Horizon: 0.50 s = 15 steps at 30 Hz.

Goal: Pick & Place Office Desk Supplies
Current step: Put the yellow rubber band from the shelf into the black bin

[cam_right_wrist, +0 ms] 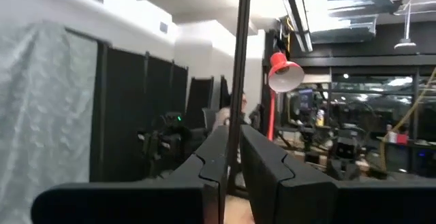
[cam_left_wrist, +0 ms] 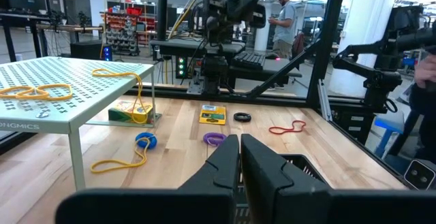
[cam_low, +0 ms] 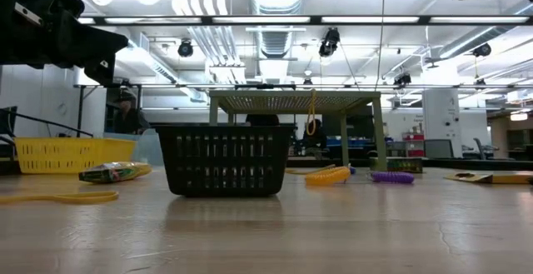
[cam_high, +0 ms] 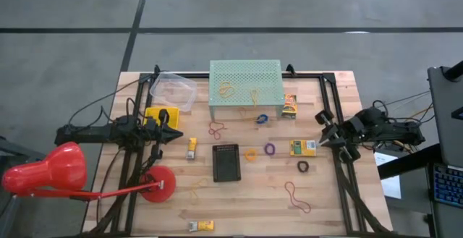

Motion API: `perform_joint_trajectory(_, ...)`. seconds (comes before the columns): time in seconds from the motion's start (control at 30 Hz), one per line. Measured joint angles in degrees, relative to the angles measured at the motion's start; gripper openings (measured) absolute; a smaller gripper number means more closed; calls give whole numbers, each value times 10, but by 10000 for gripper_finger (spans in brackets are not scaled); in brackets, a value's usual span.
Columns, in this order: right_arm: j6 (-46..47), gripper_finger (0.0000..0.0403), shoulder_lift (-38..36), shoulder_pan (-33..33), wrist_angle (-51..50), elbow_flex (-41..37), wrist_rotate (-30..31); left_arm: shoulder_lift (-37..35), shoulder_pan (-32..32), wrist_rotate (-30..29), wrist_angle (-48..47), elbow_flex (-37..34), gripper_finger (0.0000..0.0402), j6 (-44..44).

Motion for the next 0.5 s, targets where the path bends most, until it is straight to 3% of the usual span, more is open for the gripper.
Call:
perform_joint_trajectory(0.2, -48, 34, 0, 0, -150, 69, 52, 0, 0, 0, 0, 0, 23, 0)
perform_joint_trajectory(0.5, -64, 34, 0, 0, -160, 99, 106, 0, 0, 0, 0, 0, 23, 0)
